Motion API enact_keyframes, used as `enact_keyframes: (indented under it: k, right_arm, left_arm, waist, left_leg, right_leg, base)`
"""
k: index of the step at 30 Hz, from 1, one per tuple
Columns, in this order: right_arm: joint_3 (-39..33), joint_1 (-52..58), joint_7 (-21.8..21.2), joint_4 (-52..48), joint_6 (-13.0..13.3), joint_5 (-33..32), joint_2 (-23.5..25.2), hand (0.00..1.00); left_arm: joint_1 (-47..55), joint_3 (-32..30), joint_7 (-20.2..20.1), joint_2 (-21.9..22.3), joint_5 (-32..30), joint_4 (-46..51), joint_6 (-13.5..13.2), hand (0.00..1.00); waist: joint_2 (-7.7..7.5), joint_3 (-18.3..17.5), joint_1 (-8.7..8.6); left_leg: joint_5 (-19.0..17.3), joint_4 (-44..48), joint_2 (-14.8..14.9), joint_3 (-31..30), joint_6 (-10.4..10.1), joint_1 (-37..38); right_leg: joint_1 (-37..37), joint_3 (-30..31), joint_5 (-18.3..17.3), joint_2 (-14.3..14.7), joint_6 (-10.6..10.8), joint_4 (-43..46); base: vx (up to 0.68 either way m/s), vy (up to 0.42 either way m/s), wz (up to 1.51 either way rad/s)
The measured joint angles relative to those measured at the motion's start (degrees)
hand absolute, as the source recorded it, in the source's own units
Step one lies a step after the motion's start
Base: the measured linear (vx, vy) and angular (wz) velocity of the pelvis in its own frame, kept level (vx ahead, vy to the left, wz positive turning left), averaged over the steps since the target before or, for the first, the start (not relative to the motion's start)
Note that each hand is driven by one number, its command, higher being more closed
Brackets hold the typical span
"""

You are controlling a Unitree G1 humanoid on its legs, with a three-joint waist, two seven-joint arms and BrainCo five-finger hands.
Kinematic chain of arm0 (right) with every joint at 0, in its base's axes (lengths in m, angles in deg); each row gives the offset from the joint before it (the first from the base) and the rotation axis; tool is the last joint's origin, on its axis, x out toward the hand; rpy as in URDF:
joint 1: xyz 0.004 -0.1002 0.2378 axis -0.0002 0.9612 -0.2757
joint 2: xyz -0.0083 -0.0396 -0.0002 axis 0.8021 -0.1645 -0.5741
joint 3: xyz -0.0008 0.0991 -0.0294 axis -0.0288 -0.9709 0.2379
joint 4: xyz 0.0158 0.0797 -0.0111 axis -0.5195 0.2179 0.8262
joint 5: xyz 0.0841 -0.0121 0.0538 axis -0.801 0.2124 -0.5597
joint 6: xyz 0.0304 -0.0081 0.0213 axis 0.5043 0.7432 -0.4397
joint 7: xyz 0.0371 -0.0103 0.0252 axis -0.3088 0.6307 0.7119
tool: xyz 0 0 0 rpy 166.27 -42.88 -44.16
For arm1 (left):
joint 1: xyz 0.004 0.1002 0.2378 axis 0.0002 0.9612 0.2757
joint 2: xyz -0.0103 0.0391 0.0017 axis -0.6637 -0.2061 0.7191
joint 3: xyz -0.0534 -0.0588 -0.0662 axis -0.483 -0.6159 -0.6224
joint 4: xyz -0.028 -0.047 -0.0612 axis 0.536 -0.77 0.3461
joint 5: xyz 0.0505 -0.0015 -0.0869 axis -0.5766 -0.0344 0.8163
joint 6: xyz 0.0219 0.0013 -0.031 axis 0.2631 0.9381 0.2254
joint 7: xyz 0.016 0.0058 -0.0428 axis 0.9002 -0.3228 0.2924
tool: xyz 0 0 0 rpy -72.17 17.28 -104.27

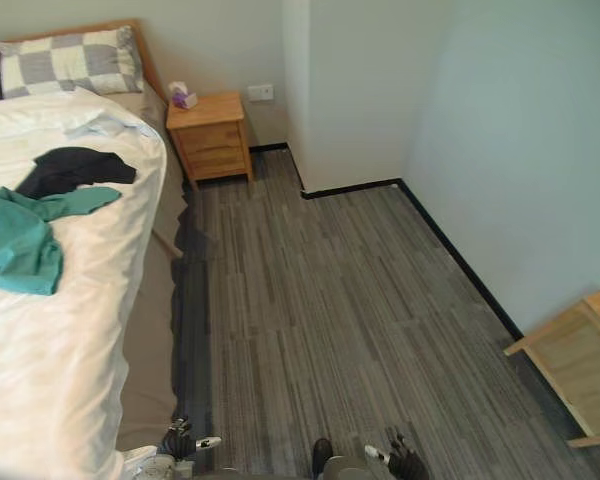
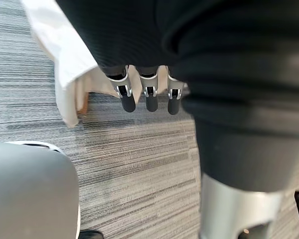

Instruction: Tidy the bed and pick cloth on bed and put in laundry

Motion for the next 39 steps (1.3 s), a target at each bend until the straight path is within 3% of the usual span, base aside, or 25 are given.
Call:
enact_keyframes:
  k: [2,6,7,13,18,24,26,27,28,29,31,32,33,34,35,37,38,39]
  right_arm:
    - [-0.9,0.3,-0.2,0.0,0.1,0.0,0.2,0.0]
    - [-2.6,0.0,-0.7,-0.1,0.2,0.0,0.4,0.0]
    - [-3.0,-3.3,-1.1,0.6,0.6,0.0,2.1,0.0]
    - [-3.0,-3.1,-1.0,0.6,0.6,-0.2,2.1,0.0]
    - [-3.8,-1.5,-0.7,0.5,-0.1,-1.8,2.4,0.0]
    - [-6.9,-1.4,3.9,0.4,-5.1,-1.5,3.8,0.0]
    - [-6.9,-1.7,4.6,0.2,-5.6,-1.5,3.5,0.0]
    - [-6.8,-2.3,5.1,-0.6,-5.7,-1.6,3.5,0.0]
    - [-6.7,-2.2,5.5,-0.6,-5.8,-1.6,3.8,0.0]
    - [-6.7,-2.5,6.0,-0.6,-6.1,-1.7,3.7,0.0]
    - [-6.6,-2.8,6.5,-0.6,-6.3,-2.4,3.8,0.0]
    - [-6.9,-3.1,6.7,-0.6,-6.2,-2.9,3.9,0.0]
    - [-7.0,-3.1,6.7,-0.5,-6.2,-2.8,3.8,0.0]
    - [-7.0,-3.0,6.7,-0.6,-6.3,-2.8,3.8,0.0]
    - [-6.9,-2.5,6.6,-0.7,-6.3,-2.8,4.4,0.0]
    - [-7.0,-1.5,6.7,-1.7,-6.5,-2.8,5.6,0.0]
    - [-6.9,-1.2,6.8,-2.5,-6.6,-2.8,6.0,0.0]
    - [-7.9,-0.8,6.8,-3.1,-7.0,-2.6,5.8,0.0]
  left_arm:
    - [-0.2,-0.2,-0.5,-0.3,-2.4,-0.1,0.3,0.0]
    - [0.2,-0.9,-1.7,-0.2,-3.3,-1.3,0.6,0.0]
    - [1.5,-4.5,-2.2,-2.1,-3.2,-2.4,2.8,0.0]
    - [1.6,-6.2,-2.7,-1.9,-2.4,-2.4,3.1,0.0]
    - [2.3,-11.3,-5.1,-0.2,4.6,-2.4,4.5,0.0]
    - [2.8,-11.4,-11.3,0.1,13.7,-2.1,3.2,0.0]
    - [2.9,-11.4,-10.4,0.8,15.1,-1.9,2.1,0.0]
    - [3.3,-11.4,-9.6,0.2,15.6,-1.7,1.5,0.0]
    - [3.0,-11.3,-9.2,-1.0,15.5,-1.8,1.5,0.0]
    - [2.7,-10.9,-8.6,-2.1,14.7,-2.3,2.1,0.0]
    - [3.3,-9.6,-8.9,-2.8,13.8,-2.3,3.7,0.0]
    - [2.2,-9.2,-9.1,-2.9,13.2,-2.3,4.8,0.0]
    - [2.4,-9.1,-9.2,-2.6,13.2,-2.3,5.4,0.0]
    - [2.5,-9.1,-9.2,-2.4,13.3,-2.3,5.7,0.0]
    - [1.8,-9.3,-9.4,-2.2,13.3,-2.2,6.2,0.0]
    - [1.1,-10.8,-9.6,-1.6,13.3,-2.1,6.3,0.0]
    - [0.8,-11.3,-9.6,-1.5,13.3,-2.0,6.2,0.0]
    - [0.3,-11.9,-9.6,0.4,13.3,-2.1,6.1,0.0]
  waist:
    - [-0.31,-0.1,0.08]
    - [0.61,0.0,0.18]
    - [-4.26,0.2,1.76]
    - [-4.37,0.3,1.8]
    - [-4.17,1.1,2.06]
    - [-3.49,1.1,3.02]
    - [-2.31,0.0,3.58]
    - [-3.6,0.5,4.45]
    - [-5.66,0.9,3.77]
    - [-7.33,1.0,3.24]
    - [-7.13,1.4,2.66]
    - [-6.76,2.9,1.83]
    - [-6.21,3.2,1.8]
    - [-6.02,3.2,1.7]
    - [-5.54,3.2,1.39]
    - [-5.61,3.2,1.38]
    - [-5.57,3.2,1.27]
    - [-3.27,4.0,1.0]
  left_leg:
    - [1.1,-1.8,-0.8,-0.2,-0.2,0.9]
    - [2.2,-4.9,-1.4,-1.4,-0.3,3.8]
    - [4.5,-8.8,-5.0,-5.1,0.3,5.8]
    - [4.2,-7.9,-5.0,-5.1,0.3,4.7]
    - [2.8,-4.5,-4.5,-4.6,0.1,3.1]
    - [1.7,-4.0,-3.9,-4.6,0.2,1.3]
    - [1.2,-4.0,-3.1,-4.0,1.8,-0.5]
    - [0.8,-3.7,-4.3,-3.0,2.6,-0.8]
    - [0.3,-3.3,-6.3,-3.3,3.4,-0.7]
    - [-0.7,-2.5,-7.5,-3.8,3.2,-0.1]
    - [-1.7,-1.1,-7.6,-5.4,3.0,0.9]
    - [-1.6,-1.4,-7.2,-7.3,2.8,3.9]
    - [-1.8,-1.8,-6.8,-7.6,2.7,5.3]
    - [-2.1,-1.8,-6.2,-7.9,2.6,6.0]
    - [-3.2,-2.0,-3.8,-8.9,1.3,7.8]
    - [-4.3,-2.1,-2.2,-9.5,0.0,8.7]
    - [-5.0,-1.8,-1.5,-9.7,-0.5,9.0]
    - [-5.9,-1.3,1.2,-8.4,-1.7,10.3]
  right_leg:
    - [0.9,-0.3,0.8,-0.6,0.0,-1.6]
    - [2.9,-1.5,1.5,-0.8,-0.4,-2.5]
    - [4.2,-3.8,1.7,-4.4,1.7,-2.9]
    - [3.7,-3.7,1.5,-4.5,1.9,-2.9]
    - [3.8,-3.7,1.1,-4.4,1.9,-2.9]
    - [3.5,-5.8,-0.6,-4.4,1.8,-2.4]
    - [-1.6,-6.6,-4.4,-5.0,2.1,5.4]
    - [-8.6,-7.5,-11.4,-9.2,2.6,22.4]
    - [-11.8,-7.5,-15.4,-12.2,2.4,30.4]
    - [-15.6,-6.7,-16.8,-15.4,1.6,40.8]
    - [-20.2,-3.3,-12.6,-16.9,3.7,52.4]
    - [-23.4,-2.1,-8.4,-17.3,3.1,61.4]
    - [-24.1,-1.6,-10.5,-17.1,3.6,62.5]
    - [-24.0,-1.7,-12.6,-16.5,3.9,60.4]
    - [-23.7,-2.0,-14.4,-13.6,3.0,48.8]
    - [-23.0,-2.0,-12.5,-12.4,3.5,36.8]
    - [-22.2,-2.4,-8.8,-12.4,3.0,32.5]
    - [-18.9,-5.9,-9.1,-10.5,2.1,31.2]
  base:
    - [0.08,0.097,0.08]
    - [0.11,0.065,0.13]
    - [0.03,0.011,0.04]
    - [0.0,0.002,0.01]
    - [0.0,0.009,0.03]
    - [0.0,0.003,0.14]
    - [0.03,0.009,-0.06]
    - [0.09,0.003,0.07]
    - [0.12,-0.04,0.26]
    - [0.11,-0.064,0.35]
    - [0.22,-0.062,0.49]
    - [0.29,-0.086,0.6]
    - [0.28,-0.099,0.44]
    - [0.28,-0.134,0.45]
    - [0.29,-0.14,0.45]
    - [0.33,-0.2,0.42]
    - [0.39,-0.233,0.44]
    - [0.38,-0.193,0.38]
